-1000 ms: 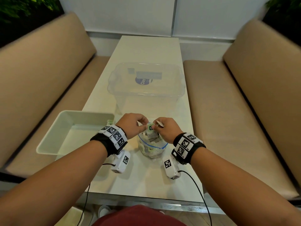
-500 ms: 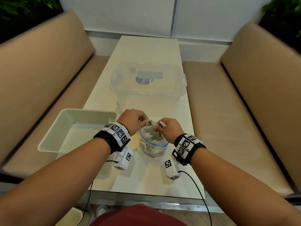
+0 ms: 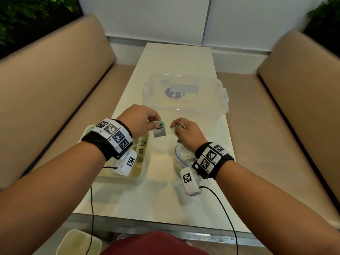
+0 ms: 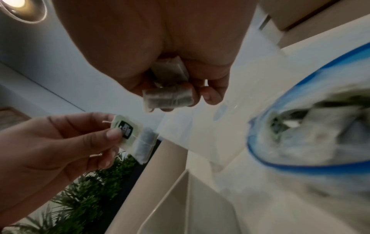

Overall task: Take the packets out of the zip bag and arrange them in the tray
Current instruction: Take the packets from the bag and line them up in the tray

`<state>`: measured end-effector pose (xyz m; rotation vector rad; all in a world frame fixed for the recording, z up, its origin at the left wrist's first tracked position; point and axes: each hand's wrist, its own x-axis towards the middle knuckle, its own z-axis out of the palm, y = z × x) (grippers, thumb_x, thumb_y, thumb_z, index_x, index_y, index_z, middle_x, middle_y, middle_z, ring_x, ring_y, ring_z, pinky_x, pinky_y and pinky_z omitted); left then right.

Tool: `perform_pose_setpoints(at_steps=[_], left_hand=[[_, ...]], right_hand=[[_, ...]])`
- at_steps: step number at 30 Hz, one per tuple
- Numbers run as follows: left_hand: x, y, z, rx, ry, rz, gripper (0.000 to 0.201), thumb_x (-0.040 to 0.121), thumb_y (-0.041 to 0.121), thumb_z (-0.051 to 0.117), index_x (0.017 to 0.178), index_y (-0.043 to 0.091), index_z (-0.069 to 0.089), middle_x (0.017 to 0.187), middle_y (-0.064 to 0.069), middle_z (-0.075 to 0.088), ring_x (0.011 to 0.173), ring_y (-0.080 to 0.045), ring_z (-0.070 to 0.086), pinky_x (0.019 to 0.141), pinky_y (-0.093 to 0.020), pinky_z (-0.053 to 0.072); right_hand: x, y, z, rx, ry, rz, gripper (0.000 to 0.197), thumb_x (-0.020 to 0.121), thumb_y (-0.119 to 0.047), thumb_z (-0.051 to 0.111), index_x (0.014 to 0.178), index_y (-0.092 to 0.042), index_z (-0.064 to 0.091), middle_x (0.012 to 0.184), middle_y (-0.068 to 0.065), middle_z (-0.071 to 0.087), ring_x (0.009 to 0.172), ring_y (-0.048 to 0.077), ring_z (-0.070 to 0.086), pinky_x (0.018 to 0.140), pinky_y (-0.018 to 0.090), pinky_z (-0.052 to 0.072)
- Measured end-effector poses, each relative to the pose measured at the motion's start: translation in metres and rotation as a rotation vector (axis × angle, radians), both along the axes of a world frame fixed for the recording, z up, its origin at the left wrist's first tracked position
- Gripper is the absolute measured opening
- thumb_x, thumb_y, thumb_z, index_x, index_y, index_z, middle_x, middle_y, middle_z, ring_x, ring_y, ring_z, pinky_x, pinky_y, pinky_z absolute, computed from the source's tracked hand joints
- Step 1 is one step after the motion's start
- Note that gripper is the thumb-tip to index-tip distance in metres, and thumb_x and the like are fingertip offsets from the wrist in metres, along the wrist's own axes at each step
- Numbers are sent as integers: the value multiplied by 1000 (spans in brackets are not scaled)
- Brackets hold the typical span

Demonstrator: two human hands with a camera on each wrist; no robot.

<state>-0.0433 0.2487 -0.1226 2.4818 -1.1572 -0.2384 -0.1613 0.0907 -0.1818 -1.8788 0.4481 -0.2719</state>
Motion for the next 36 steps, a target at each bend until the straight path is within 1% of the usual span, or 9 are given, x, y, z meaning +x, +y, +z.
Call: perform_pose_setpoints(at_steps=[2,4,7,12,16,22,26,29,36], left_hand=[[7,9,6,-17,2,-28,9,85,39,69,91,33,72,83,14,66,73,-2,56,67,-21,39],[15,18,11,-54,32,-35,8,85,39,70,90,34,71,82,14,66,75,-3,58,68,-23,43],[27,31,15,-61,43,-47,10,84,39,71,88,31,73,80,13,67,76,-6,60,71,-25,48],[51,51,14,34,25,-90,9,87,36,68,93,32,74,84,14,68,70,-1,55,70,-23,44],[70,58,3,164,0,-80,13,88,33,68,98,27,74,86,12,66,77,-7,57,71,-22,42],[77,42,-50,550,69,-232,10,83,26,72,91,19,75,93,3,74,83,-16,65,76,-29,52],[71,20,-81,742,92,-359,21,81,24,76,100,16,76,100,1,74,83,-15,63,74,-27,49],[77,6,-100,827,67,-356,21,79,27,77,99,18,77,98,2,74,90,-18,69,79,-29,54],[104,-30,-170,938,-14,-331,15,65,38,73,69,24,69,68,3,69,58,-20,66,66,-41,60]], right_hand=[[10,14,4,-12,-25,52,10,95,-20,61,91,-13,66,68,-2,56,58,12,49,55,25,46],[19,26,5,-51,-33,90,18,88,-35,71,90,-18,69,65,-7,59,56,10,49,57,28,45],[32,40,4,-129,-66,66,6,89,-29,70,87,-24,72,55,-19,59,50,2,48,58,28,45],[49,57,0,-192,-1,41,6,88,-28,70,84,-24,73,59,-14,61,54,6,54,63,39,55],[56,65,-9,-135,87,-41,8,90,-30,66,86,-24,69,68,-8,62,59,13,59,68,39,58],[49,71,-19,66,175,-149,24,92,-6,47,106,-6,66,75,3,57,58,14,59,69,35,61],[42,71,-28,-47,182,-195,29,87,-3,55,112,-15,63,98,3,65,84,20,69,79,34,59],[35,70,-30,-154,189,-256,18,86,-8,64,103,-14,65,93,2,67,86,19,63,81,34,54],[21,65,-40,-64,210,-296,10,86,-10,60,90,-9,68,88,16,73,88,33,70,85,48,56]])
